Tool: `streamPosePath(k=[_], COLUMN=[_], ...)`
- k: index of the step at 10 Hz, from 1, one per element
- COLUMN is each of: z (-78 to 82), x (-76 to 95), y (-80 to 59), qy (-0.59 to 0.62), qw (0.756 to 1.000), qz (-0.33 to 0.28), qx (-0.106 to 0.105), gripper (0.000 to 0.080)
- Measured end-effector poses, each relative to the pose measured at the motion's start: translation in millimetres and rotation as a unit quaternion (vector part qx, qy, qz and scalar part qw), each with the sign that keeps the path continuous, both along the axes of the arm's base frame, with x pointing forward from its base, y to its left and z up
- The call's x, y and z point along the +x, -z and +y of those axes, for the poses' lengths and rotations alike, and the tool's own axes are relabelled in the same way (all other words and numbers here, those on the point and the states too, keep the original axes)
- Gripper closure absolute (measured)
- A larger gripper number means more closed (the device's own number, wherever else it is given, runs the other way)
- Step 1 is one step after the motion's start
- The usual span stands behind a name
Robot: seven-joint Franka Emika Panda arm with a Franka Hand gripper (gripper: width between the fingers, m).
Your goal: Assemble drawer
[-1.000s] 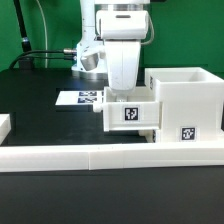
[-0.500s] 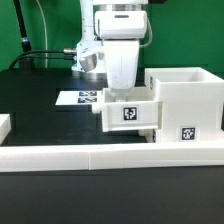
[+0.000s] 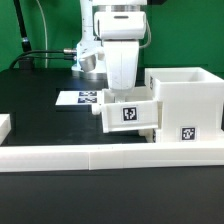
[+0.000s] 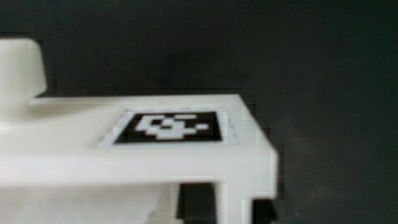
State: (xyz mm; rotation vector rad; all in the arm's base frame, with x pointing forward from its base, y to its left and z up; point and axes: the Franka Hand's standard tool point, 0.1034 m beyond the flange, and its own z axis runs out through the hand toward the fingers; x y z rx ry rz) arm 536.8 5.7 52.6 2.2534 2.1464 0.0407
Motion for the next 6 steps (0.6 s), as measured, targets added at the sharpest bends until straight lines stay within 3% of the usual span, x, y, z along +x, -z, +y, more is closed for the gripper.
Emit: streamPosePath(k=[6], z=[0.9], x=[0.4], y=[-0.1], qy=[0.002], qw=[1.000], qz=[0.003], qx=[-0.001], gripper=[0.0755])
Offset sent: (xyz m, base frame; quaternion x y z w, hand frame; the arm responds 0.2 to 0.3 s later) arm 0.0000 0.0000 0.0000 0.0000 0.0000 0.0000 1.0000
